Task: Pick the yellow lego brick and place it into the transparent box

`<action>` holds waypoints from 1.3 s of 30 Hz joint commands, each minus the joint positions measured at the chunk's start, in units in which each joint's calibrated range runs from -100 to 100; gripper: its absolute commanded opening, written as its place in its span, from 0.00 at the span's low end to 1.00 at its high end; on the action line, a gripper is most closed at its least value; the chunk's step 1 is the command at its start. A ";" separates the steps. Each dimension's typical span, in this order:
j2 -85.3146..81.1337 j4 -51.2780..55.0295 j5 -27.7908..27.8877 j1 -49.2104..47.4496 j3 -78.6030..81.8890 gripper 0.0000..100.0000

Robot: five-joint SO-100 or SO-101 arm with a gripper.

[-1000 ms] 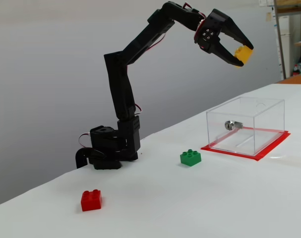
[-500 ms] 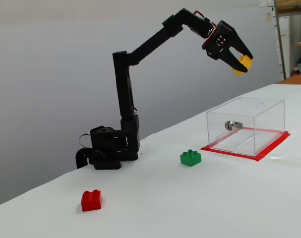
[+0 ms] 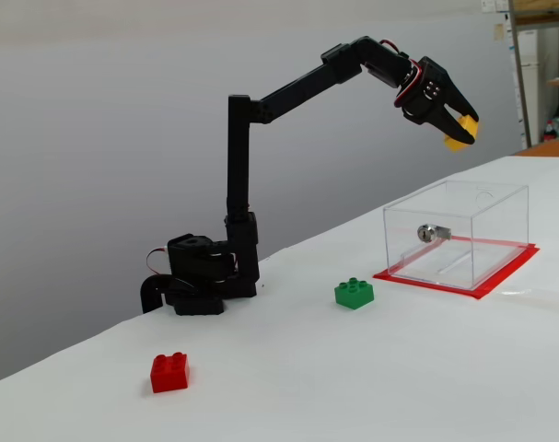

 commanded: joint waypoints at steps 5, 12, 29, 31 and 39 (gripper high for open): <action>-0.40 -0.83 0.17 -0.31 -1.25 0.07; -0.48 -0.83 0.12 -0.02 -1.16 0.08; -0.40 -0.83 -0.09 0.72 -1.07 0.21; -0.40 -0.83 -0.09 0.87 -1.07 0.21; -0.40 -0.83 0.07 1.02 -1.07 0.21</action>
